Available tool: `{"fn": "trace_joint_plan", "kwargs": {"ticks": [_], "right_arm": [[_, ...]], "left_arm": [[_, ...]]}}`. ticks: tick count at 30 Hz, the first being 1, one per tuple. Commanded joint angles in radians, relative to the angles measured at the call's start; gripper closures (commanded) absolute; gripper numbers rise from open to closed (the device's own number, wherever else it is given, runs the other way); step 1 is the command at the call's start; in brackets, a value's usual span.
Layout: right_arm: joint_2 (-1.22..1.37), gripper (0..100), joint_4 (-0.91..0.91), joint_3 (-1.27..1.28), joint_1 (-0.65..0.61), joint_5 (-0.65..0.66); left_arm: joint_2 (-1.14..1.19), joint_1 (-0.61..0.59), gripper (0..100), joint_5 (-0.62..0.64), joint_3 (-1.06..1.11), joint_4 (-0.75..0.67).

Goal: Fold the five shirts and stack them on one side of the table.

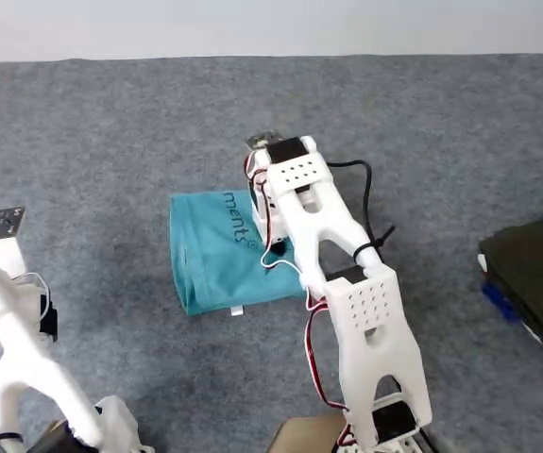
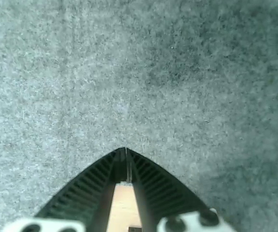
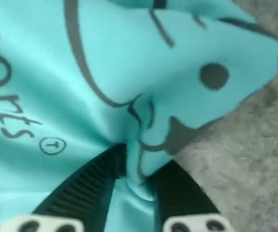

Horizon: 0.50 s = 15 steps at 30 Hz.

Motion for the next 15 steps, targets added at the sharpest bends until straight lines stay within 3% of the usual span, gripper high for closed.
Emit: {"fn": "trace_joint_plan", "kwargs": {"ticks": [1, 7, 11, 15], "right_arm": [[-0.005, 98.8, 0.073, 0.011, 0.019, 0.032], [-0.105, 98.8, 0.116, 0.008, 0.160, 0.060], [-0.188, 98.8, 0.116, 0.008, 0.265, 0.229], [-0.240, 98.8, 0.113, 0.002, 0.387, 0.511]], "left_arm": [[-0.032, 0.000, 99, 0.012, -0.005, 0.011], [-0.032, 0.000, 99, 0.012, -0.002, 0.005], [-0.032, 0.000, 99, 0.011, -0.002, 0.003], [-0.032, 0.000, 99, 0.008, -0.005, -0.003]]}}
